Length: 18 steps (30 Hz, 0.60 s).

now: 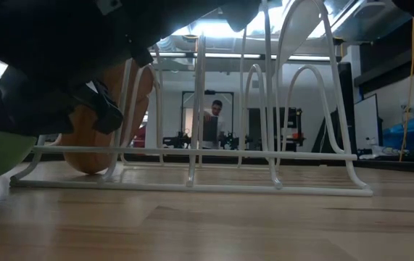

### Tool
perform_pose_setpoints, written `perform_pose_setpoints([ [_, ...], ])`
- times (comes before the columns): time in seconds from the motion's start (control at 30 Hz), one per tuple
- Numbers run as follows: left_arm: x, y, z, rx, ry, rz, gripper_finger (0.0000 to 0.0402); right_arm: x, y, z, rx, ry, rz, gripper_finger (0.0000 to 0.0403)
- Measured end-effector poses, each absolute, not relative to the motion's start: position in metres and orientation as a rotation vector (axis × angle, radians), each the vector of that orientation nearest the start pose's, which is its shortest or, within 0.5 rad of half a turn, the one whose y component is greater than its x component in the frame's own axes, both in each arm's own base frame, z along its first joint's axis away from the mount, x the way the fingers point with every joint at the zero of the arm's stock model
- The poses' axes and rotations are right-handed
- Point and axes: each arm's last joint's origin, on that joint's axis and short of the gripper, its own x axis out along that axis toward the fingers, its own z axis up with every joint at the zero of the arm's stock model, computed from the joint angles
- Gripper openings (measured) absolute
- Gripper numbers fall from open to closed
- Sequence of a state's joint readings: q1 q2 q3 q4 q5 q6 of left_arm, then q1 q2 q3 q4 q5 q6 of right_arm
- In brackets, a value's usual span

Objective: Sort dishes
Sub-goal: Put the blue plate into the dish rack

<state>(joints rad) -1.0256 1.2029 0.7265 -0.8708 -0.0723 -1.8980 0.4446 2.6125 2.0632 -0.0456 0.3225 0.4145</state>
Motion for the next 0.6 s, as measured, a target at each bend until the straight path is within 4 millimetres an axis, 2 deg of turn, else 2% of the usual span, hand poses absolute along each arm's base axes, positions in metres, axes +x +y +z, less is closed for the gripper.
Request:
perform_pose_setpoints([
  [0.3, 0.1034, -0.1670, 0.1875, -0.774, 1.382, 0.516, 0.0167, 0.5160, 0.2354, 0.1064, 0.180, 0.564, 0.001, 0.0165],
  [0.43, 0.1035, -0.1672, 0.1874, -0.761, 1.385, 0.502, 0.0142, 0.5160, 0.2354, 0.1064, 0.180, 0.564, 0.001, 0.0165],
  [0.6, 0.1036, -0.1674, 0.1876, -0.731, 1.391, 0.472, 0.0091, 0.5160, 0.2353, 0.1064, 0.180, 0.563, -0.001, 0.0165],
])
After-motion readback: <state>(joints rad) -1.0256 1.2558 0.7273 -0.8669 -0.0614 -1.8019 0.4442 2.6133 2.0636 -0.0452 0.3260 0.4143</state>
